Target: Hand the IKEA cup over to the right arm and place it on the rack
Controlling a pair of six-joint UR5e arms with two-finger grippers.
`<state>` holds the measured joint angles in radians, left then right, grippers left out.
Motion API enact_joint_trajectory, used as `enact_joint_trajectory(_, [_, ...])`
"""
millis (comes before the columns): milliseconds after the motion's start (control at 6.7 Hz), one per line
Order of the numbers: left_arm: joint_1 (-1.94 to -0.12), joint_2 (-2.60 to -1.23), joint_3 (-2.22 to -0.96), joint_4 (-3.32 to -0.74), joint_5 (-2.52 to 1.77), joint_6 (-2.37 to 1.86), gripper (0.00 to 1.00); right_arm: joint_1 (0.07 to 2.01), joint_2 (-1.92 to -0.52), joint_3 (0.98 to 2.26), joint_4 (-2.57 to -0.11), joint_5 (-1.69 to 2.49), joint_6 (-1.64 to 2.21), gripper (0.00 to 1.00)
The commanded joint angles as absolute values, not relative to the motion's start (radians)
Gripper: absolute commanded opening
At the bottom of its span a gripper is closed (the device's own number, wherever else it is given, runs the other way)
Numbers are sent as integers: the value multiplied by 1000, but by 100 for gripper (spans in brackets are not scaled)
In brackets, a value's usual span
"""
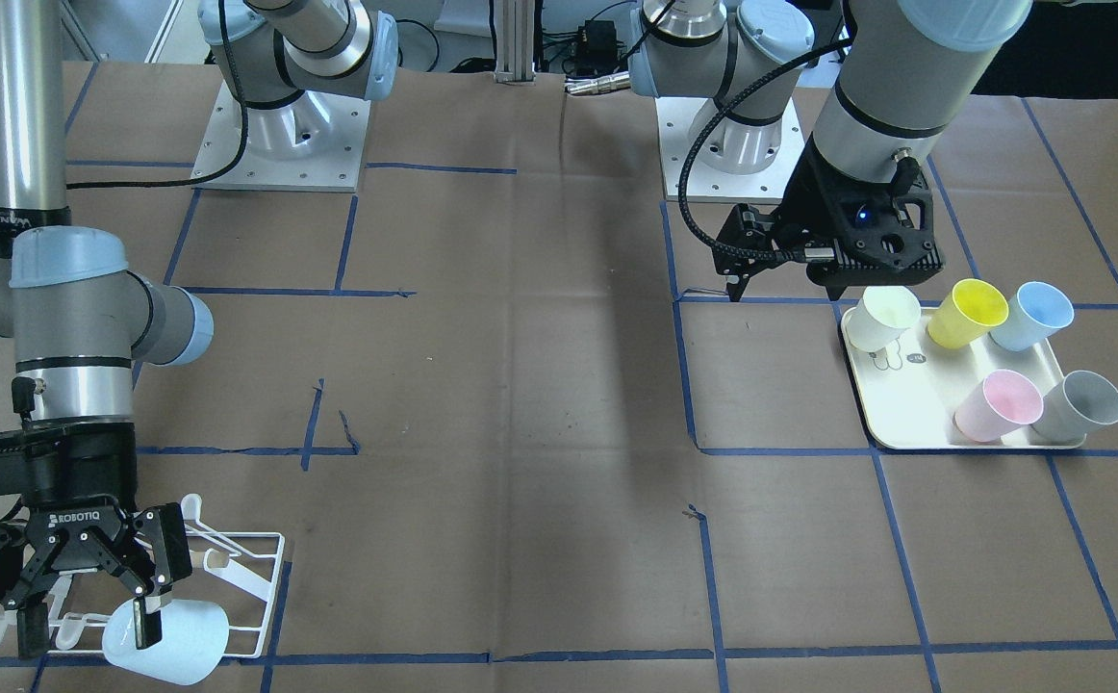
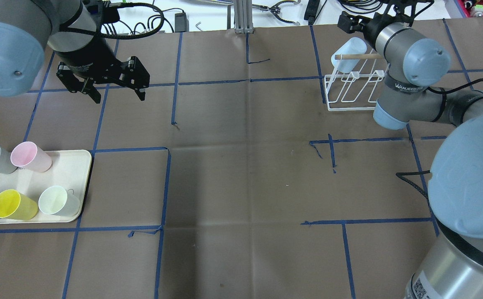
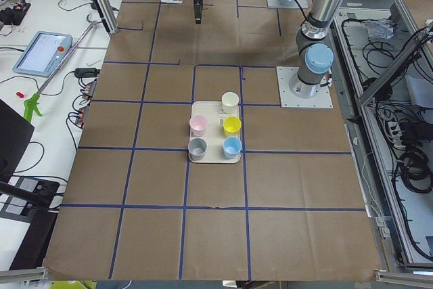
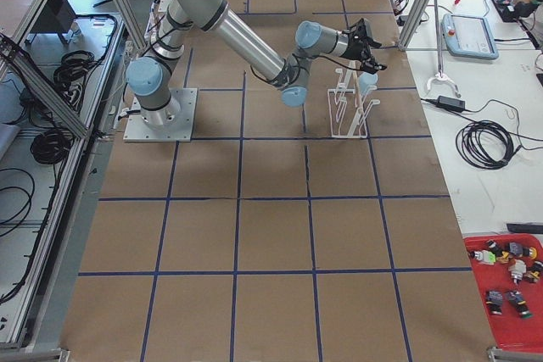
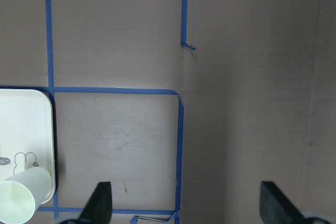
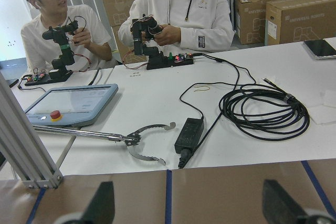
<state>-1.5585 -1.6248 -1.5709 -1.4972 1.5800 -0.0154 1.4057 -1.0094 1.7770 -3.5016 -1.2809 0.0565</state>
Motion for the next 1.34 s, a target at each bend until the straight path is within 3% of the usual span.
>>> enact_joint_trajectory(0, [-1559, -1625, -1571, -1497, 1580, -15, 100, 1457, -1041, 1782, -3507, -1278, 115, 100])
enact_joint_trajectory(1195, [-1557, -1628, -1571, -1496, 1580, -15, 100, 1669, -1264, 1994, -3516, -1224, 1267, 100])
